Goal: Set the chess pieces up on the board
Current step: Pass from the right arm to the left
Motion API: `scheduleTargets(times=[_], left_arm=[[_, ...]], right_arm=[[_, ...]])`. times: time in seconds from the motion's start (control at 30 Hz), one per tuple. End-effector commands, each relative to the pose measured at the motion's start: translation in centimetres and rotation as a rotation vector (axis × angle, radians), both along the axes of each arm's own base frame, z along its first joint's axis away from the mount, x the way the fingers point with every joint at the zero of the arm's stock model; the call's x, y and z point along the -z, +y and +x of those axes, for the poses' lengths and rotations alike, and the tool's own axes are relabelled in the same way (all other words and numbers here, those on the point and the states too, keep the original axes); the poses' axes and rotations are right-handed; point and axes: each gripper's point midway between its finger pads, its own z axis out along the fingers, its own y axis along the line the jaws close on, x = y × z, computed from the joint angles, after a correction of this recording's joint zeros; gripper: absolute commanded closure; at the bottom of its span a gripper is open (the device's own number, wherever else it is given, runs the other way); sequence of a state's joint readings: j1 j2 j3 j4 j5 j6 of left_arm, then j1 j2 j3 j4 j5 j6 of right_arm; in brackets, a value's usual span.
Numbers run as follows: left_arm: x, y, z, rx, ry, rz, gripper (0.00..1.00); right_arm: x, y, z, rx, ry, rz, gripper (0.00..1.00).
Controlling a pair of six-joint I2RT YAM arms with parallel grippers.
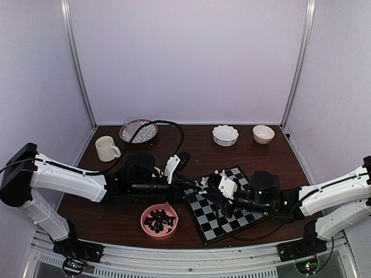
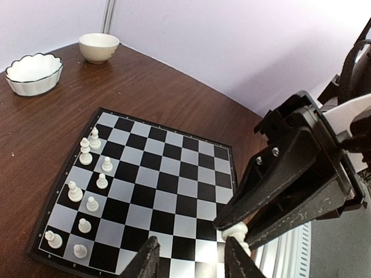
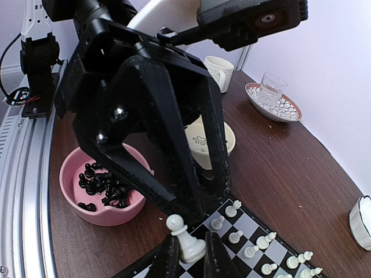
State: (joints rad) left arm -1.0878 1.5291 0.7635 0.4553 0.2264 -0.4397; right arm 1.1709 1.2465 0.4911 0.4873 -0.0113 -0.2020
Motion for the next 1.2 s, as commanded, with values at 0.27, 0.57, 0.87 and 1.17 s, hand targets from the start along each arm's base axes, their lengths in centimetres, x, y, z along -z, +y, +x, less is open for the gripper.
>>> scheduleTargets(times=[0.27,0.57,0.87,1.17], left_arm=[[-2.6,-0.4,0.4,-0.025,-0.02,-0.084,0.57],[-3.7,0.6,0.0,-0.025,-0.05,-0.117,0.56],[-2.5,-1.2,-0.8,0.058,0.004,-0.088,0.59],[-1.9,-1.9,-0.9,0.08,0.029,-0.075,0.72]], right_arm=[[-0.2,-0.7,0.8,0.051,-0.012,0.005,0.9],[-0.3,-1.4,1.0,0.076,-0.027,0.002,0.9],[-0.3,-1.0,0.8,0.059,-0.022,0.007,0.9],[-0.1,-0.7,0.7,0.046,-0.015,0.003,0.9]])
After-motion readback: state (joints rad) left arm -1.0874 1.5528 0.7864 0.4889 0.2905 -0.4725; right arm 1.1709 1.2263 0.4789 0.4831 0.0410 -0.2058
